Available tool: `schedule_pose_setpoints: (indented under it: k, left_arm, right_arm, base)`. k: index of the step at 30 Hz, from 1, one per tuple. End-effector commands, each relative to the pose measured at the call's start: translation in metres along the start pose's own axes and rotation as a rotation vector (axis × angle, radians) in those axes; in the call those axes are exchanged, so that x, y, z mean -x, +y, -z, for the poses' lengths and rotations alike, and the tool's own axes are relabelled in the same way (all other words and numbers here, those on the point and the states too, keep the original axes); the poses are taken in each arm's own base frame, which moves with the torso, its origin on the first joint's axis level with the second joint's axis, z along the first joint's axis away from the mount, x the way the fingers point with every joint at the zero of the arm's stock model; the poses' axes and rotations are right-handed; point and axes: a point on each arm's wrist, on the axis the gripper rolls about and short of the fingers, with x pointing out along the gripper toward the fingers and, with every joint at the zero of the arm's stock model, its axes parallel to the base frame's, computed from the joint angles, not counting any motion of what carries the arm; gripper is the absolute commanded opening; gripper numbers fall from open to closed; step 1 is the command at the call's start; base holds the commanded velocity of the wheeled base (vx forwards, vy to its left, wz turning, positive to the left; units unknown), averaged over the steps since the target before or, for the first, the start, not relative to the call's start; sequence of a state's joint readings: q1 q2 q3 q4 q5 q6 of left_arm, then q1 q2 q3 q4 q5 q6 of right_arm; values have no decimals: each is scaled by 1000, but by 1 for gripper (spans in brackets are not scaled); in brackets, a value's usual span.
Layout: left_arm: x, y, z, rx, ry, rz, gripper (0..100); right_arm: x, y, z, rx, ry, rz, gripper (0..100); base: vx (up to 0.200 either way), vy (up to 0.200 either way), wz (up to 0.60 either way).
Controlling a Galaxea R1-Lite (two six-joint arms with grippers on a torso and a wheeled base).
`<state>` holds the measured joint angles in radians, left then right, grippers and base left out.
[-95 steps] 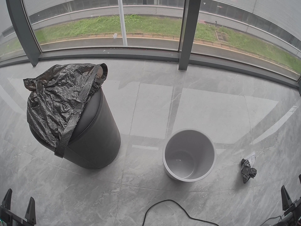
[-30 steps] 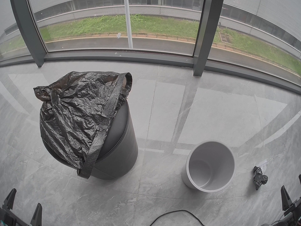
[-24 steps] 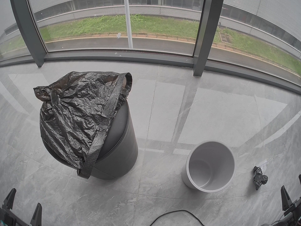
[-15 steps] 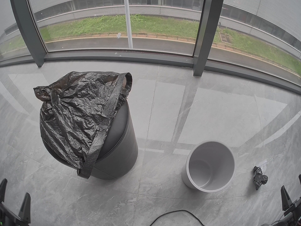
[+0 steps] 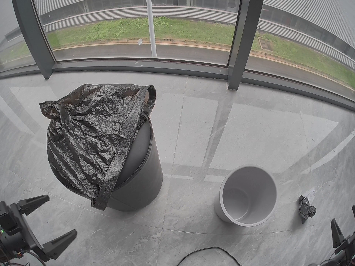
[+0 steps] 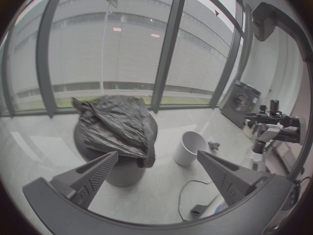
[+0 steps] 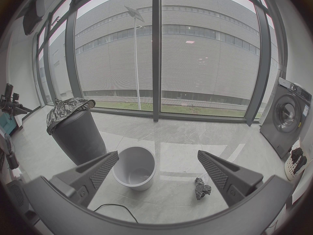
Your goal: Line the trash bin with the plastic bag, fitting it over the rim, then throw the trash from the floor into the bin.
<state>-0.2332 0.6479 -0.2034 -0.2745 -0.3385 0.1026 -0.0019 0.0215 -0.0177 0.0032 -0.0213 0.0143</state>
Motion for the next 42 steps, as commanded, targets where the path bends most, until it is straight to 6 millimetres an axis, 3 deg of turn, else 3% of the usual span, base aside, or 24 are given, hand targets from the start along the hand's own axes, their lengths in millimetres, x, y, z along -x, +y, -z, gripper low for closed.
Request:
schedule_pose_setpoints:
  k: [1, 6, 9, 15, 21, 31, 42]
  left_arm:
    - [-55, 12, -4, 84, 200, 128, 100]
    - [-72, 19, -2, -7, 217, 118, 100]
    - [-92, 28, -2, -175, 185, 111, 100]
    - [-113, 30, 0, -212, 174, 141, 100]
    - [-121, 33, 5, -234, 192, 87, 100]
    - [-143, 25, 5, -283, 159, 140, 100]
    - [-151, 39, 10, -267, 222, 22, 100]
  right_arm:
    - [0, 0, 5, -1, 2, 0, 100]
    - [0, 0, 4, -1, 1, 0, 100]
    - [0, 0, 4, -1, 7, 0, 100]
    - [-1, 0, 4, -1, 11, 0, 100]
    - [0, 0, 4, -1, 5, -2, 100]
    - [-1, 0, 5, -1, 10, -2, 100]
    - [0, 0, 4, -3, -1, 0, 100]
  base:
    - [0, 0, 0]
    - [0, 0, 0]
    - [0, 0, 0]
    - [0, 0, 0]
    - [0, 0, 0]
    - [0, 0, 0]
    - [0, 0, 0]
